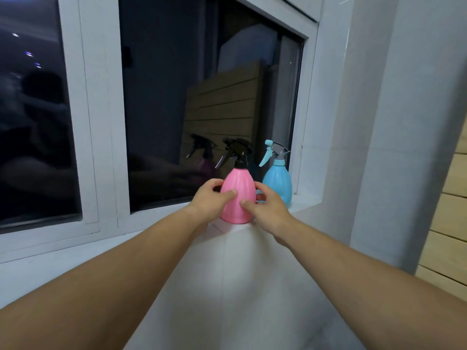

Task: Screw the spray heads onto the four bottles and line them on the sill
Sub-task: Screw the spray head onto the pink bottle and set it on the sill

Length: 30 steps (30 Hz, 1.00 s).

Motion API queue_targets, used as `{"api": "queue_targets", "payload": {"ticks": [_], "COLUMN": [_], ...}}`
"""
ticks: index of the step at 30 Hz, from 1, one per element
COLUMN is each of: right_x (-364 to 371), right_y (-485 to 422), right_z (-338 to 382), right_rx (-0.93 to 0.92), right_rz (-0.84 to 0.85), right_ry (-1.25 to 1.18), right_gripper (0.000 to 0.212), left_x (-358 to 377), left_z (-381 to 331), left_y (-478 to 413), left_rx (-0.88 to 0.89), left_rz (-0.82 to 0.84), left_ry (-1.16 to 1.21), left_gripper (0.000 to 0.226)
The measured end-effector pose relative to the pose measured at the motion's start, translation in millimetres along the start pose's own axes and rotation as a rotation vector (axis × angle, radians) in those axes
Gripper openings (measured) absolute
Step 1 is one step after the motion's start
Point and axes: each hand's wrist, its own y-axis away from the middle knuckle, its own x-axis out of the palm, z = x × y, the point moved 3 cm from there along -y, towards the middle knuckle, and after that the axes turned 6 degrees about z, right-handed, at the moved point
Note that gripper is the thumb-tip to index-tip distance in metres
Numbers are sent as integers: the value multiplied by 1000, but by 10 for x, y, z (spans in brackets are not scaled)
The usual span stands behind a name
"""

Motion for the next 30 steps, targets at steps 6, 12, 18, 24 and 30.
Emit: {"api": "queue_targets", "payload": {"ticks": [6,12,18,24,30], "right_x": [-1,-2,-43,-161,-339], "right_y": [-34,-10,13,218,636], "right_z": [-50,-68,-62,-42,-9], "right_rx": [-4,16,58,88,118], "right_rz": [-20,3,-3,-32,-50], "right_ry": [17,42,17,21,14], "right_gripper": [64,72,83,76,70], "left_x": [15,44,2,-43,-3], "left_z": [32,45,78,85,23], "left_y": [-42,-59,-12,166,521], "left_rx": [21,25,-15,-45,-31], "left_rz": [-7,21,-44,-60,-123], "left_ry": [-41,-88,-116,-149,-89], "left_gripper": [50,56,76,73,60]}}
